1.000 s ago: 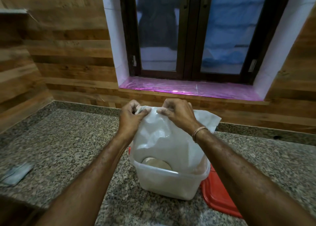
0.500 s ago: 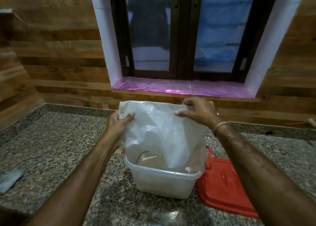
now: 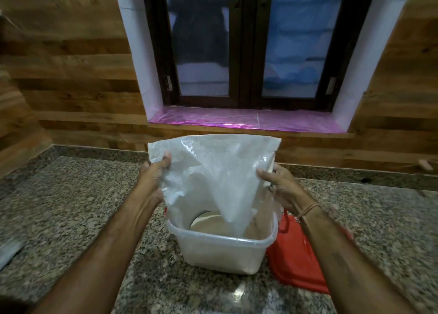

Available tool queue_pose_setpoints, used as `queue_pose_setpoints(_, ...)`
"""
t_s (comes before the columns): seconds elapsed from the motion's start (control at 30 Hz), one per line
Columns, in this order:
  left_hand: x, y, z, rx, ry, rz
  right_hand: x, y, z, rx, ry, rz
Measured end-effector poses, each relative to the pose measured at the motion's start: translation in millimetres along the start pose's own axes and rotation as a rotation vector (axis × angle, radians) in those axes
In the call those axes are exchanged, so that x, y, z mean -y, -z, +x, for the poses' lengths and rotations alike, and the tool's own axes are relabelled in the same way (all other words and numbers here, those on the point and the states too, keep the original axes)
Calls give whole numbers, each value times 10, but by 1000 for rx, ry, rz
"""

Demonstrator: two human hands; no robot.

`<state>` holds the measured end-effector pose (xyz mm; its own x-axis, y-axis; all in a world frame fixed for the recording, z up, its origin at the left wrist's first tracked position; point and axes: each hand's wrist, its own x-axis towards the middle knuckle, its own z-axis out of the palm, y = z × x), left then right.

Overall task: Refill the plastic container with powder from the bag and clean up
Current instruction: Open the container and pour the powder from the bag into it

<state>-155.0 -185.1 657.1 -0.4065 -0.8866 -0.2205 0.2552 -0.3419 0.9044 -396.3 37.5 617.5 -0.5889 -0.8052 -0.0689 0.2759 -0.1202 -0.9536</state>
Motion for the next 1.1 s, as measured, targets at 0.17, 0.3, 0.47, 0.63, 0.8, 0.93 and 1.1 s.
queue_pose_setpoints(0.17,-32,62,-33,-52,-68,50,168,-12,116,-251,168,-216)
queue_pose_setpoints(0.3,-91,132,-61,-69,-80,19,334,-50,187,-150,201,-233)
queue_pose_setpoints(0.47,-183,263,-46,-26,-105,32,144,22,116,99,105,-494)
queue_pose_setpoints(0.63,-79,191,-139,42,-157,73,-71,99,188,-131,206,-501)
queue_pose_setpoints(0.8,238,348,-329,147,-158,339,-3,97,101,-99,223,-378)
queue_pose_setpoints(0.93,274,403,-293,61,-180,338,114,89,-1,138,109,-606)
queue_pose_setpoints(1.1,171,303,-220,-19,-245,299,71,149,93,-144,248,-658)
